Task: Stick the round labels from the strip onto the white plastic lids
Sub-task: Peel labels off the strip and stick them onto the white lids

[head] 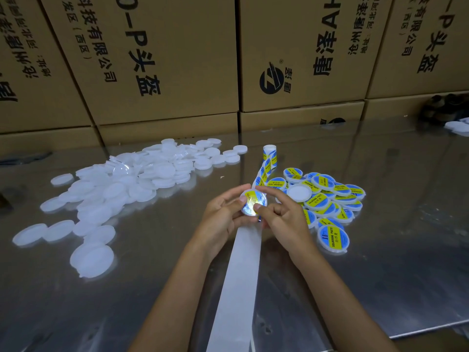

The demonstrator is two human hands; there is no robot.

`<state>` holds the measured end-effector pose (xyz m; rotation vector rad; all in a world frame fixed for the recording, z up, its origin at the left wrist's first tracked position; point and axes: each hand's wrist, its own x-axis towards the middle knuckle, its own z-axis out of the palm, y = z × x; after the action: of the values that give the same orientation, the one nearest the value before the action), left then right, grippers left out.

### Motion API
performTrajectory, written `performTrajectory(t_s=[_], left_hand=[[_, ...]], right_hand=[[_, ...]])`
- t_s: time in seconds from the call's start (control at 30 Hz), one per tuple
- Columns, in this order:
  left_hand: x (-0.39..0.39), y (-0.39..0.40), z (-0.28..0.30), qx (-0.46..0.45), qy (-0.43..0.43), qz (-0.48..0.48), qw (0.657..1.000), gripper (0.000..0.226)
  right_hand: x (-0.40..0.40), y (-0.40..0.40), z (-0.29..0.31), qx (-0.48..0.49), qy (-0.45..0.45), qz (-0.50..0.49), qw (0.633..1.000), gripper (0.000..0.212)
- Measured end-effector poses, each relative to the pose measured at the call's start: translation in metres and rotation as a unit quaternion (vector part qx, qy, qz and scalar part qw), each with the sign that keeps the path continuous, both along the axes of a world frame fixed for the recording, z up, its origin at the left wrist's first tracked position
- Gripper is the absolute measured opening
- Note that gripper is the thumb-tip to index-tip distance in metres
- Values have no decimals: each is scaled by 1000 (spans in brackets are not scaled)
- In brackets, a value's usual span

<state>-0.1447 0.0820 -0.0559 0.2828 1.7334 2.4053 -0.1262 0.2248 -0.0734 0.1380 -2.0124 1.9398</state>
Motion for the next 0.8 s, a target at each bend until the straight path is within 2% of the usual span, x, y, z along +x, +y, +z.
performTrajectory(t_s=[0.13, 0.27, 0.4, 0.57, 0.67, 0.73, 0.8], left_hand=[[-2, -1, 1, 20, -23, 29, 999, 42], [-4, -5, 2, 6, -34, 73, 997, 36], [-4, -8, 1, -15, -28, 86, 996, 32], [-5, -10, 1, -14, -37, 105, 994, 29], [-6, -12, 0, 0, -46, 128, 991, 26], [-7, -13, 0, -6, -48, 153, 987, 24], [-7, -13, -1, -41, -46, 191, 980, 24]], right_hand=[[-7, 10, 1, -133, -8, -75, 988, 41], [-14, 26, 5, -259, -49, -107, 959, 66], [-20, 31, 6, -306, -80, -97, 944, 84], [-20, 33, 6, -296, -84, -86, 948, 88], [-19, 30, 4, -265, -60, -88, 958, 81], [-18, 24, 2, -193, -37, -92, 976, 66], [-16, 15, 0, -81, -15, -90, 993, 51]])
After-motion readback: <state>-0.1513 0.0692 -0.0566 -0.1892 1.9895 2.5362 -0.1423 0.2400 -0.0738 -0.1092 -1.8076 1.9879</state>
